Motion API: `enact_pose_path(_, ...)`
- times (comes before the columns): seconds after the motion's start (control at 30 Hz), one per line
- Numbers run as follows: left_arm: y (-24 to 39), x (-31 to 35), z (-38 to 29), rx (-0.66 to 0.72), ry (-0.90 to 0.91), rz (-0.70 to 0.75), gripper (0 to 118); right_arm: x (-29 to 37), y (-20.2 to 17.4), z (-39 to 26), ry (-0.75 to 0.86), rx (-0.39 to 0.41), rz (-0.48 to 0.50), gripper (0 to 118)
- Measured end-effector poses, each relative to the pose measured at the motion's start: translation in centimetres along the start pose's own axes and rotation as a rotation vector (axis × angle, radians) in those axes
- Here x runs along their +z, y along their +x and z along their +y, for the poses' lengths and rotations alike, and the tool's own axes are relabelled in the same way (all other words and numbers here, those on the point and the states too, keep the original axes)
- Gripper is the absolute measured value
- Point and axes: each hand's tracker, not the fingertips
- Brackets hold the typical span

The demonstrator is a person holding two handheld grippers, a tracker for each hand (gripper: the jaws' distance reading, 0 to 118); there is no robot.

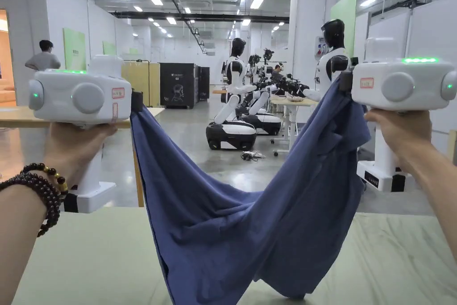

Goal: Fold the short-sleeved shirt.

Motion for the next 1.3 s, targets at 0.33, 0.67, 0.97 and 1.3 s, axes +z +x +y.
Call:
enact_pose_path(0.33,0.4,-1.0,-10.1,-0.009,-0.101,-0.046,2,-0.2,0.6,-10.1,-0.123,-0.024,0.014,5)
enact_pose_path(0.67,-0.5,3.4,-12.7,0.038,-0.104,-0.058,2,5.1,1.4,-11.3,-0.134,-0.048,0.039,5)
enact_pose_path(0.97,-1.1,16.6,-16.4,0.015,-0.145,-0.126,2,18.6,2.8,-13.4,-0.153,-0.025,0.088,5)
enact_pose_path(1.3,-1.6,28.3,-25.9,-0.012,-0.348,-0.186,2,34.3,2.8,-21.2,-0.395,-0.039,0.152,5)
